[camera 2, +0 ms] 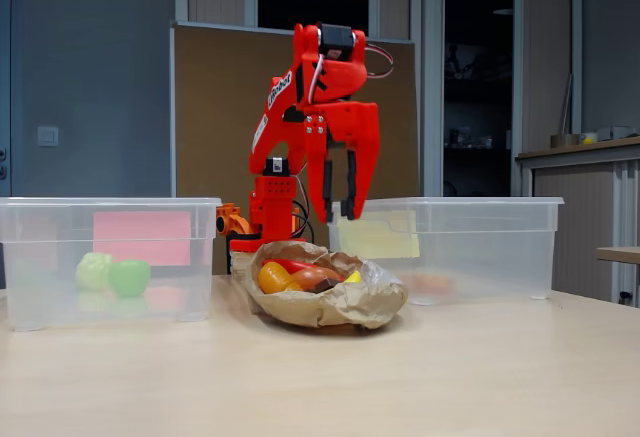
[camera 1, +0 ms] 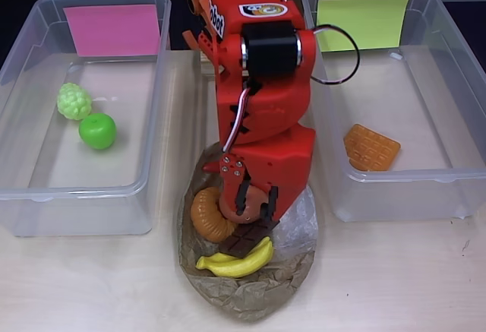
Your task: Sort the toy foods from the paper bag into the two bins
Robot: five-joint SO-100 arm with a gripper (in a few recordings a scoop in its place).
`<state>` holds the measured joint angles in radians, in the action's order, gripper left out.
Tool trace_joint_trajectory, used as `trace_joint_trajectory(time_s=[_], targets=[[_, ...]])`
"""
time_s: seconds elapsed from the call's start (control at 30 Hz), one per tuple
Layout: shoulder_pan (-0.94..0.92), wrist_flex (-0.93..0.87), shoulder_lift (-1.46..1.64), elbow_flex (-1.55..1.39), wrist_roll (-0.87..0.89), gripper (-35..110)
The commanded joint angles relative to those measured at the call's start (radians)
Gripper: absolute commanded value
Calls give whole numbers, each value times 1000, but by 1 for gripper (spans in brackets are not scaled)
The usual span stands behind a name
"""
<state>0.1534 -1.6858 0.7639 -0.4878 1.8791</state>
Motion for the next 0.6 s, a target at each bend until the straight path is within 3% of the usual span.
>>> trace_joint_trajectory(time_s=[0.0,0.57], targets=[[38,29,-35,5,35,21],[41,-86,69,-262,29,29]])
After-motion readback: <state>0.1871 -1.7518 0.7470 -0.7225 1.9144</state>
